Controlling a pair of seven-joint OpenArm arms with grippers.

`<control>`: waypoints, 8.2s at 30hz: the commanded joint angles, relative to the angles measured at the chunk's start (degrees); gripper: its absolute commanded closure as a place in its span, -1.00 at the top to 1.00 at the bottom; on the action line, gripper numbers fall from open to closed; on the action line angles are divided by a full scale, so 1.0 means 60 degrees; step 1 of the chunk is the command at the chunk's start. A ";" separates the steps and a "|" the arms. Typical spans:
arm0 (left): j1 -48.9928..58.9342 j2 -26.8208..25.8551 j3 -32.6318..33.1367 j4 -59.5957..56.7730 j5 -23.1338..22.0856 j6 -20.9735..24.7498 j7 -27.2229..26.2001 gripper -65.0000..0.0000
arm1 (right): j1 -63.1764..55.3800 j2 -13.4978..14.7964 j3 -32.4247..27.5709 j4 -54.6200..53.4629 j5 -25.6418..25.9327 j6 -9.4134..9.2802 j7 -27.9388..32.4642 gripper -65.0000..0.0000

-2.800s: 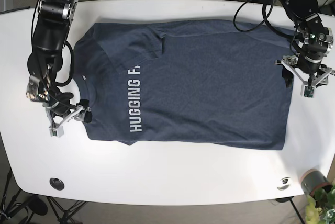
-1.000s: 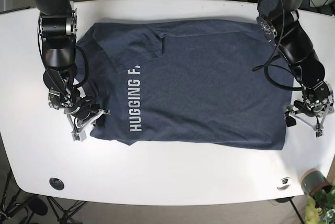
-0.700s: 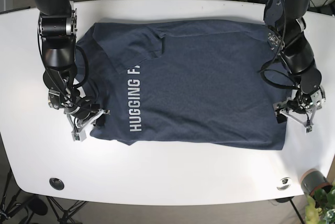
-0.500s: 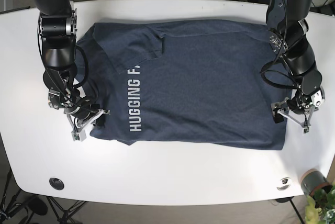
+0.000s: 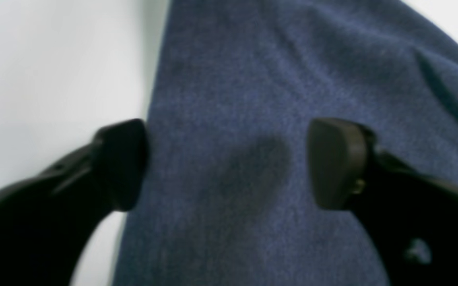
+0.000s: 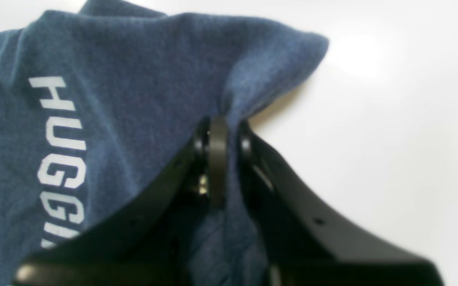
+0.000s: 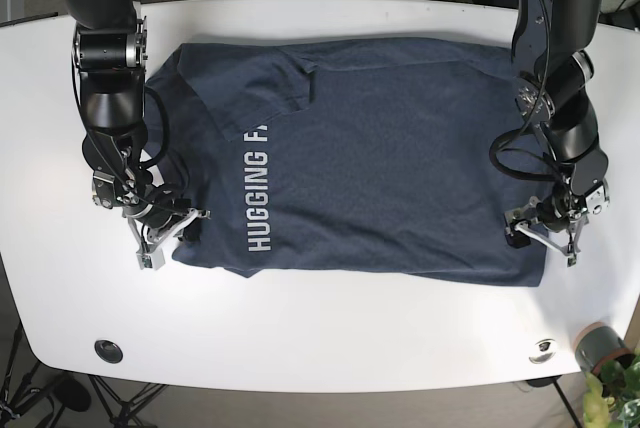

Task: Fold the T-shirt properly
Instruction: 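Grasp the shirt hem corners with both grippers, then lift the hem with both grippers and carry it over the shirt, then lay the hem onto the collar edge and open both grippers, then adjust both grippers at the folded edge near the collar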

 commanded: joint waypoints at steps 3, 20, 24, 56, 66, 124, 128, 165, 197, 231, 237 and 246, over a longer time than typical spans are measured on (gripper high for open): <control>-0.0042 0.0036 0.0010 -0.0050 0.0002 -0.0075 0.0537 0.01 | 0.0198 0.0105 0.0036 0.0089 -0.0035 0.0023 -0.0102 -1.00; 0.0910 0.0227 -0.0034 0.1957 0.0017 -0.0954 0.1094 -1.00 | -0.0212 0.0090 0.0036 0.1056 -0.0035 0.0287 -0.0117 -1.00; 0.1262 0.0505 -0.0019 0.3423 0.0017 -0.1013 0.1783 -1.00 | -0.0241 0.0134 0.0036 0.1378 -0.0079 0.0287 -0.0131 -1.00; -0.2138 0.1355 0.1446 0.8228 0.0076 -0.0954 0.4508 -1.00 | 0.5019 0.1658 -0.0037 0.1656 -0.0079 0.1034 -0.2285 -1.00; -0.3984 0.1150 0.2164 0.8126 0.0076 -0.0940 0.4522 -1.00 | 0.7334 0.1672 -0.0564 0.2257 -0.0005 0.1048 -0.3003 -1.00; 0.5730 0.1164 0.0713 1.1833 -0.0027 -0.2661 0.4479 -1.00 | -0.5706 -0.0159 0.3861 1.1385 0.0009 0.1063 -0.5142 -1.00; 0.6009 0.1106 0.0420 1.1803 -0.0012 -0.2661 0.4464 -1.00 | -0.6278 -0.0159 0.3875 1.1429 0.0009 0.1063 -0.5142 -1.00; 0.8881 0.0754 -0.0708 1.3474 -0.1609 -0.2661 0.3717 0.14 | -0.9179 -0.0892 0.5458 1.2499 0.0009 0.2873 -0.5128 0.48; 0.8734 -0.0301 -0.0151 1.0045 -0.2562 -0.2661 0.1739 -0.54 | -0.8710 -0.1214 0.5106 1.0770 -0.0005 0.1722 -0.5025 -0.18; 1.1049 0.0168 -0.1294 1.1437 -0.2093 -0.2661 0.1665 -0.44 | -0.9853 -0.0789 0.5150 1.0990 -0.0093 0.2646 -0.5025 0.00; 1.0800 0.0432 -0.1294 1.2390 -0.2108 -0.2661 0.1665 0.04 | -0.9853 -0.0818 0.5150 1.2235 -0.0005 0.2646 -0.5025 0.52; 1.0654 0.0432 -0.1221 1.3825 -0.2122 -0.2661 0.1680 0.04 | -0.9106 -0.0789 0.5135 1.2572 -0.0079 0.2646 -0.5084 0.52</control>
